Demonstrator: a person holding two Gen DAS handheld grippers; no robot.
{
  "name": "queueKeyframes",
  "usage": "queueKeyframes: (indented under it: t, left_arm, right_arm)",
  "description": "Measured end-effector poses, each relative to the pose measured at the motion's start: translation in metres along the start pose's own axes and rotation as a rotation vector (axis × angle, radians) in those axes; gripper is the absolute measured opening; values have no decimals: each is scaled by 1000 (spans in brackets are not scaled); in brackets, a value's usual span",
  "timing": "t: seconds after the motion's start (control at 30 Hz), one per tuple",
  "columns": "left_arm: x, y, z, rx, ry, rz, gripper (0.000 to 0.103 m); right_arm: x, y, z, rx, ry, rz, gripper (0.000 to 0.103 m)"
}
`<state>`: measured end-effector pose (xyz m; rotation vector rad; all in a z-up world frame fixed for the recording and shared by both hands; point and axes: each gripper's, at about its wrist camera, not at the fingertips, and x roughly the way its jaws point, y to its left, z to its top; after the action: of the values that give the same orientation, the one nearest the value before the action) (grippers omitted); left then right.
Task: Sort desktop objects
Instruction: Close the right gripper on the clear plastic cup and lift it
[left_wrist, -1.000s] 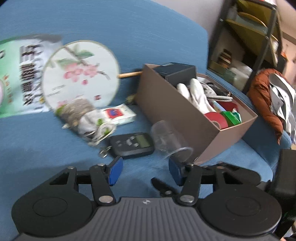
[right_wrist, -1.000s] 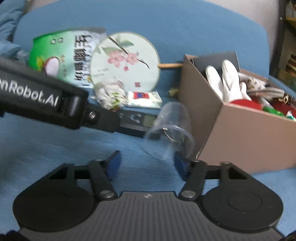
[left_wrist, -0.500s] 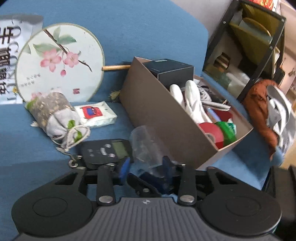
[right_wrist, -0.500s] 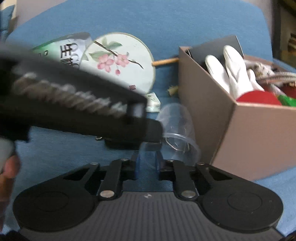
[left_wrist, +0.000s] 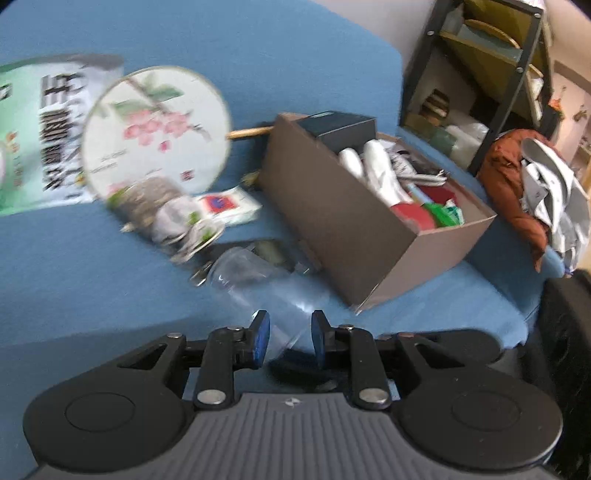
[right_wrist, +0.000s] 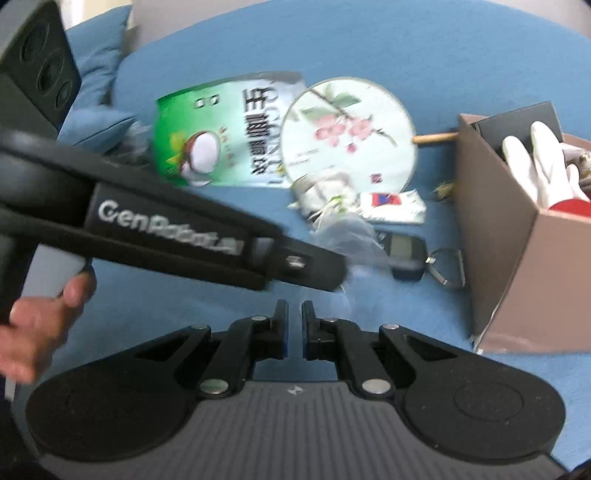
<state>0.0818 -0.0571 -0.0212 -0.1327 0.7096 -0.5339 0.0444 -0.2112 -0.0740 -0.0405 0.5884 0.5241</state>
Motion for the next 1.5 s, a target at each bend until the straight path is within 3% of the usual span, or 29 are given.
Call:
queueKeyframes:
  t: [0.17, 0.23, 0.33, 0.5, 0.6, 0.73, 0.9, 1.1, 1.17, 1.2, 1.23, 1.3, 1.5]
  left_arm:
    - [-15, 6, -15, -20, -11, 13, 33]
    - [-18, 4, -18, -15, -24, 30, 45]
    - [-15, -3, -20, -9, -30, 48, 50]
    - [-6, -13, -21, 24, -56, 110, 54]
    - [-4, -2, -23, -35, -43, 152, 54]
    - [-6, 18, -25, -124, -38, 170, 51]
    - [-6, 31, -26, -169, -51, 215, 47]
    - [-2, 35, -20, -185, -68, 217, 45]
    - [1, 35, -17, -179, -60, 217, 32]
    - [3, 35, -15, -187, -47, 216, 17]
    - [6, 37, -14, -196, -32, 211, 10]
    - [5, 34, -13, -193, -25, 203, 8]
    - [-15, 6, 0, -115, -95, 175, 7]
  right_arm:
    - [-23, -1, -9, 2, 1, -48, 8]
    - [-36, -9, -16, 7, -4, -62, 16]
    - [-42, -10, -22, 9, -10, -115, 30]
    - [-29, -18, -7, 0, -25, -143, 30]
    - [-19, -14, -3, -32, -21, -121, 30]
    - [-6, -8, 1, -42, -11, -97, 30]
    - [12, -5, 7, -31, -1, -78, 30]
    - [27, 4, 13, -46, 10, -71, 29]
    - [32, 7, 15, -46, 21, -73, 28]
    - [33, 9, 15, -48, 26, -74, 24]
    - [34, 10, 16, -51, 33, -74, 16]
    - [33, 12, 16, -56, 36, -74, 9]
    - [4, 11, 27, -51, -46, -123, 6]
